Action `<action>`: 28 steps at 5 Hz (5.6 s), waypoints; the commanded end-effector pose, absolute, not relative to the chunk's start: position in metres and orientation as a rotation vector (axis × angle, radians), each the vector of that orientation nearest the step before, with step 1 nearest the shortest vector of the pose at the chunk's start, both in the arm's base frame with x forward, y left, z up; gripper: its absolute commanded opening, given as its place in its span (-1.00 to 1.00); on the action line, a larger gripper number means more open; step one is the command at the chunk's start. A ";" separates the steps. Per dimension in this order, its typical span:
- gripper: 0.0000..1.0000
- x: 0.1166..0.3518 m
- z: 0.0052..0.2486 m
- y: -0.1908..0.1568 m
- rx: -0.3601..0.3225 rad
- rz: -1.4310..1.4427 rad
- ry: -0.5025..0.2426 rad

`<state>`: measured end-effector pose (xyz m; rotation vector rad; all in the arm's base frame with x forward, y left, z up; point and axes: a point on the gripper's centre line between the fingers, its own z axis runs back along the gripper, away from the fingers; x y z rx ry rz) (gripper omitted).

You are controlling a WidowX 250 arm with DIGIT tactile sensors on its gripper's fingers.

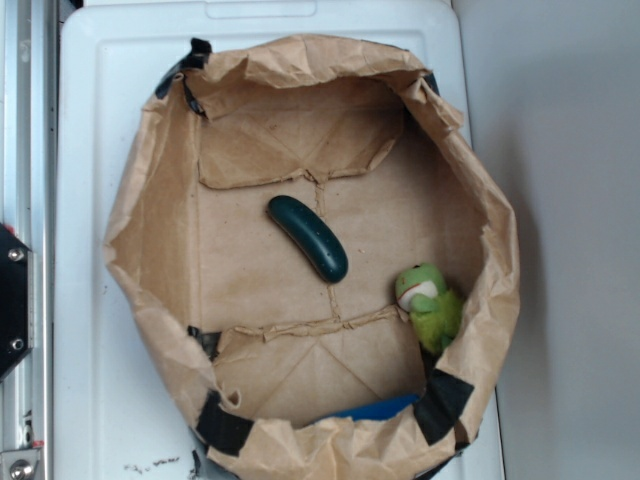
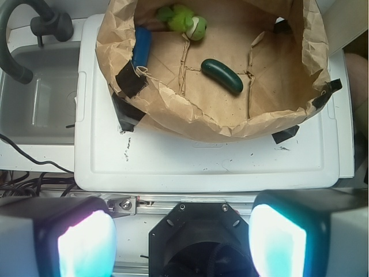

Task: Grab the plastic pickle.

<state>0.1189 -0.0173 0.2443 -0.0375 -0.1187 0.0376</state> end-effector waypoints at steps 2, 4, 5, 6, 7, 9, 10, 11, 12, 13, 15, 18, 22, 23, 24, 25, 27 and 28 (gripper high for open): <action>1.00 0.155 0.239 -0.014 -0.047 0.057 -0.098; 1.00 0.225 0.223 0.006 -0.030 0.108 -0.074; 1.00 0.250 0.218 0.012 0.008 -0.142 -0.081; 1.00 0.262 0.200 0.013 -0.018 -0.391 -0.054; 1.00 0.261 0.187 0.017 -0.015 -0.641 -0.079; 1.00 0.214 0.150 0.062 -0.005 -0.734 -0.100; 1.00 0.214 0.150 0.062 -0.005 -0.734 -0.100; 1.00 0.214 0.150 0.062 -0.005 -0.734 -0.100; 1.00 0.214 0.150 0.062 -0.005 -0.734 -0.100; 1.00 0.214 0.150 0.062 -0.005 -0.734 -0.100; 1.00 0.190 0.147 0.060 -0.003 -0.734 -0.109; 1.00 0.336 0.112 0.029 0.018 -0.692 -0.064; 1.00 0.294 0.115 0.063 0.019 -0.788 -0.107; 1.00 0.277 0.113 0.060 0.015 -0.822 -0.094; 1.00 0.261 0.106 0.055 -0.004 -0.866 -0.058; 1.00 0.250 0.094 0.050 0.002 -0.886 -0.044; 1.00 0.243 0.065 0.042 0.001 -0.873 -0.038; 1.00 0.247 0.062 0.041 0.003 -0.856 -0.040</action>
